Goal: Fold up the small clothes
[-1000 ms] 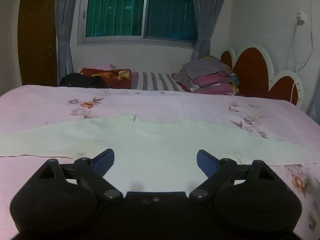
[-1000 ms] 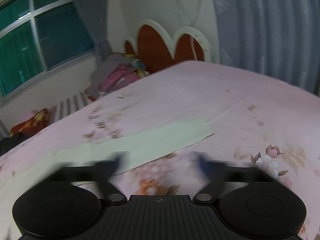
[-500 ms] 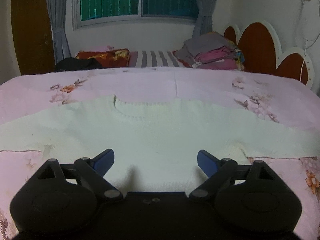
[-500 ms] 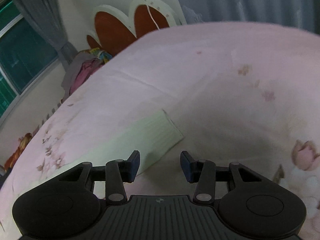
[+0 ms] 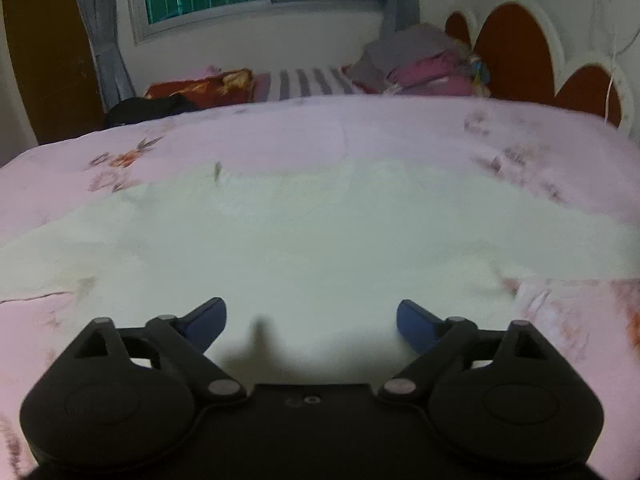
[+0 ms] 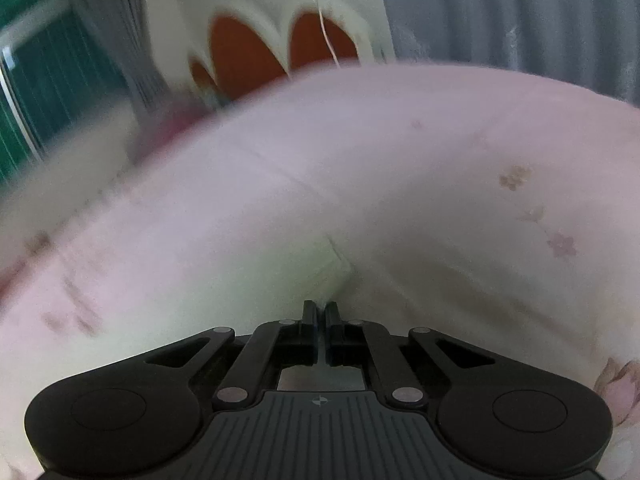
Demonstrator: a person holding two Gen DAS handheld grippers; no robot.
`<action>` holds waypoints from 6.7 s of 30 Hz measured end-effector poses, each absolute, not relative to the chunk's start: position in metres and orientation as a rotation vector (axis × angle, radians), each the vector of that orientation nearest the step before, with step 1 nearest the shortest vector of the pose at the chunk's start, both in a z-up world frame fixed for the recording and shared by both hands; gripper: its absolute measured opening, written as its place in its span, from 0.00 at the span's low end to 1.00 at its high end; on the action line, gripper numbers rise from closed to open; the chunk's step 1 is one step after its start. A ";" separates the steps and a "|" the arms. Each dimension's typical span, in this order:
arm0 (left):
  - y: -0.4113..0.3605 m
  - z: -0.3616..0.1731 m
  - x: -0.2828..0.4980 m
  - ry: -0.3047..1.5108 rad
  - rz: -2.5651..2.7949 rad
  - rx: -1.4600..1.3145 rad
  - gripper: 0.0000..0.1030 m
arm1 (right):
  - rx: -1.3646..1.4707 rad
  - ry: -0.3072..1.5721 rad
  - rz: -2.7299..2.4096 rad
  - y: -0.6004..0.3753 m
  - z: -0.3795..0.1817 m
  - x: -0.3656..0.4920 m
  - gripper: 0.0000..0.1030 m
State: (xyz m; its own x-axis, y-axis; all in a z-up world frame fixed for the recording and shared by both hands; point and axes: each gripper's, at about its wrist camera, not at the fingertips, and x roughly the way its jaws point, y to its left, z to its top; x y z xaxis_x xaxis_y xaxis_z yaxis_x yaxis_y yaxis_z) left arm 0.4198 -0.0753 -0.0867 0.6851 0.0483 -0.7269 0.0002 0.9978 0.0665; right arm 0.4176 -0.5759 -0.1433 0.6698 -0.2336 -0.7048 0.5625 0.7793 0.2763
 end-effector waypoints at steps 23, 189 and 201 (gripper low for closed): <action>0.072 -0.091 0.385 0.838 0.095 -0.092 0.97 | 0.190 0.702 0.176 -0.241 -0.087 0.480 0.02; 0.450 -0.118 0.341 0.436 0.549 -0.844 0.02 | 0.171 0.736 0.022 -0.153 -0.099 0.487 0.41; 0.390 -0.080 0.359 0.409 0.411 -0.698 0.03 | 0.185 0.752 -0.007 -0.167 -0.102 0.481 0.42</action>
State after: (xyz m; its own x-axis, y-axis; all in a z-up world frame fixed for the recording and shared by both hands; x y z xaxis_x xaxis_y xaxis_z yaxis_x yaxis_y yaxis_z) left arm 0.3590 0.3896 -0.0799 0.8431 0.2232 -0.4893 -0.4899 0.6941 -0.5275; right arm 0.4813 -0.1674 -0.1020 0.7307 0.0599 -0.6800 0.0722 0.9838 0.1642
